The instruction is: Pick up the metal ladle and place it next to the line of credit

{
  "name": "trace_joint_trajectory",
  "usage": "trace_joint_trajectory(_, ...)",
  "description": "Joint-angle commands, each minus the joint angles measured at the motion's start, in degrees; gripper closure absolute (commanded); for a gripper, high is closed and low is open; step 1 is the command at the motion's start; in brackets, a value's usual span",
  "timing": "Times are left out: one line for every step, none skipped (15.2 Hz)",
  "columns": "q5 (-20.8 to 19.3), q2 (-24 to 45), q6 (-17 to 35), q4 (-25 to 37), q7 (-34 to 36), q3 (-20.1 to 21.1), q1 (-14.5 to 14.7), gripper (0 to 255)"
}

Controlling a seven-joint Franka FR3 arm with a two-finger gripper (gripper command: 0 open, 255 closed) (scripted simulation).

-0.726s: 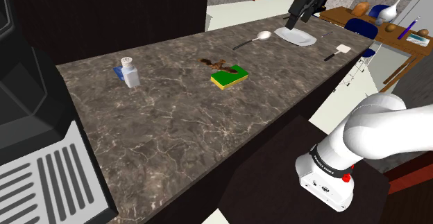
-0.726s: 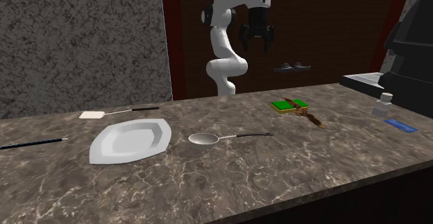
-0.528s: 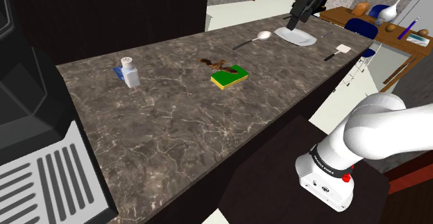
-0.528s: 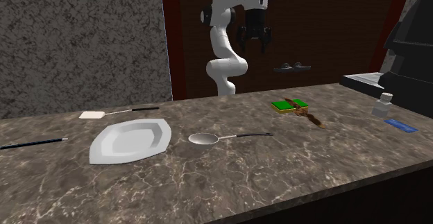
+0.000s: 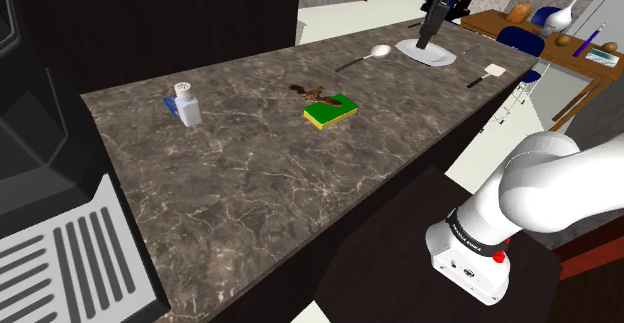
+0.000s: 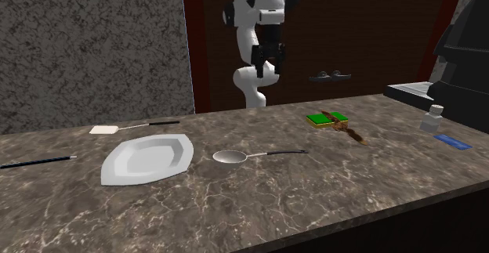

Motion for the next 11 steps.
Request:
trace_joint_trajectory(-0.79, 3.75, 0.92, 2.17, -8.07, -3.59, 1.43, 0)
trace_joint_trajectory(-0.95, 5.78, 1.48, 3.29, -11.79, -5.26, 2.21, 0)
trace_joint_trajectory(-0.98, 7.92, 2.02, 4.50, -15.53, -6.88, 2.98, 0)
trace_joint_trajectory(-0.88, 10.15, 2.54, 5.82, -19.28, -8.47, 3.79, 0)
trace_joint_trajectory(-0.63, 12.50, 3.03, 7.24, -23.05, -10.01, 4.58, 0)
trace_joint_trajectory(-0.25, 14.93, 3.48, 8.74, -26.85, -11.50, 5.38, 0)
trace_joint_trajectory(0.31, 17.47, 3.90, 10.33, -30.69, -12.90, 6.10, 0)
trace_joint_trajectory(1.02, 20.10, 4.27, 12.00, -34.55, -14.21, 6.76, 0)
trace_joint_trajectory(1.88, 22.82, 4.59, 13.75, -38.44, -15.41, 7.35, 0)
trace_joint_trajectory(2.88, 25.62, 4.85, 15.58, -42.34, -16.50, 7.83, 0)
trace_joint_trajectory(4.01, 28.49, 5.04, 17.47, -46.23, -17.48, 8.23, 0)
